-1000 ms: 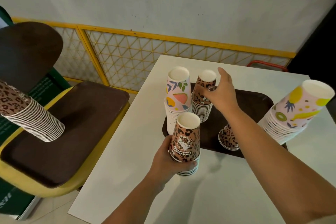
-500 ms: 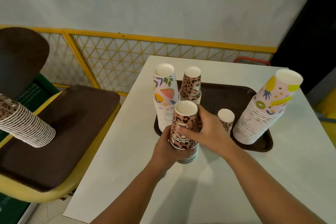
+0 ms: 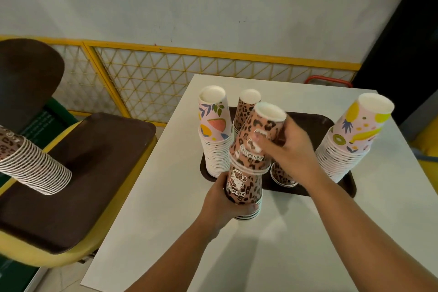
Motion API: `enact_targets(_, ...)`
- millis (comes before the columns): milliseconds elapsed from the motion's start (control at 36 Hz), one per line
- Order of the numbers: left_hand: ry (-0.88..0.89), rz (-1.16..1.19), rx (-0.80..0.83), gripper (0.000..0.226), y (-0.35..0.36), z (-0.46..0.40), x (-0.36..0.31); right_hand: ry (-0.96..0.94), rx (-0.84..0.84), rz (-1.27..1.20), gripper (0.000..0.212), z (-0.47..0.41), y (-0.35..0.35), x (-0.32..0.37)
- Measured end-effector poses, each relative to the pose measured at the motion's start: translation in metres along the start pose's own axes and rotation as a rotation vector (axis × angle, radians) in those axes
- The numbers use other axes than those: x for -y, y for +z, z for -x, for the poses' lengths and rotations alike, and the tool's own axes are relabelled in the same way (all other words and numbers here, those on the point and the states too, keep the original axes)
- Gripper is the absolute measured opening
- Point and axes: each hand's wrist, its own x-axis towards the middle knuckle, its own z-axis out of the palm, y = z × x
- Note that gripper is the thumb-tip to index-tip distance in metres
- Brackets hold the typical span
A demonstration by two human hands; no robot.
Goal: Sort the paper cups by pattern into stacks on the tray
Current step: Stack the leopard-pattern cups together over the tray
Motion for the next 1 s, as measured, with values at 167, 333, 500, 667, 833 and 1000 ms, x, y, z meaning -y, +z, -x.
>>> enact_targets(167, -0.017, 0.008, -0.015, 0.074, -0.005, -0.002, 0.0, -0.021, -0.276, -0.2, 0.053, -0.049, -0.017, 0.015)
enact_targets(333, -0.026, 0.03, -0.032, 0.072, -0.009, -0.003, 0.001, -0.111, -0.405, -0.059, 0.059, -0.093, -0.015, 0.016)
enact_targets(500, -0.035, 0.057, -0.029, 0.072, -0.012, -0.001, 0.0, -0.146, -0.333, 0.124, 0.066, -0.112, -0.001, 0.0)
enact_targets(667, -0.034, 0.08, -0.046, 0.073, -0.012, -0.002, 0.0, -0.111, -0.227, 0.239, 0.068, -0.109, 0.006, -0.019)
enact_targets(833, -0.013, 0.061, -0.035, 0.071, -0.01, 0.0, -0.005, -0.078, -0.25, 0.15, 0.071, -0.085, 0.0, -0.017)
enact_targets(1000, 0.007, 0.063, -0.046, 0.07, -0.006, 0.0, -0.01, -0.077, -0.031, 0.096, 0.067, -0.027, 0.003, -0.005)
